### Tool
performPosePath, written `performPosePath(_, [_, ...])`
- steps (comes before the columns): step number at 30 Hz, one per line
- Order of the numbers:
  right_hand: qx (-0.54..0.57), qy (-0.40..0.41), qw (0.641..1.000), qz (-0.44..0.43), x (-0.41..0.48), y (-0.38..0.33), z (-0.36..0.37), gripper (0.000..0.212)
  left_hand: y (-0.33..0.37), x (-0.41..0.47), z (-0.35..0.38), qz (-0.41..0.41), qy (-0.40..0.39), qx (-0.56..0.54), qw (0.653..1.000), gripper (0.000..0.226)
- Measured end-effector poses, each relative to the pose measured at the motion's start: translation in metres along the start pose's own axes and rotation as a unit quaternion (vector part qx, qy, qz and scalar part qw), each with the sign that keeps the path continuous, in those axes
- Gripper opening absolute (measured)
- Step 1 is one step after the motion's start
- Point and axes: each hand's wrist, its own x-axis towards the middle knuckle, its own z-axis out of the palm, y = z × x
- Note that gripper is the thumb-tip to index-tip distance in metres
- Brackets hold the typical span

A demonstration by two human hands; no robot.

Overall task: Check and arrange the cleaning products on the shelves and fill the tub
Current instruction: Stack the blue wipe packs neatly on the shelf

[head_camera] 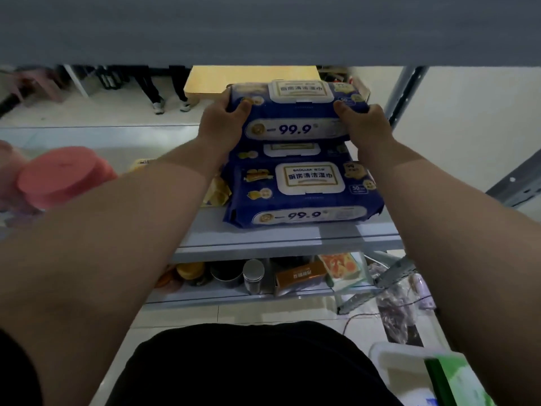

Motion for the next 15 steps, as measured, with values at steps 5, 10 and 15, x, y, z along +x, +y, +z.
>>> performPosePath(5, [-0.022,0.01,1.0,-0.017,0.03,0.001,0.016,0.089,-0.006,0.028,0.006,0.012,-0.014,0.048,0.999,0.06])
performPosePath(10, [-0.049,-0.015,0.998,-0.035,0.084,0.019,0.026,0.12,-0.014,0.04,0.002,-0.022,-0.054,0.065,0.996,0.069])
performPosePath(15, [-0.069,-0.037,0.997,-0.016,0.079,0.007,0.029,0.123,-0.017,0.046,0.0,-0.036,-0.063,0.114,0.991,0.07])
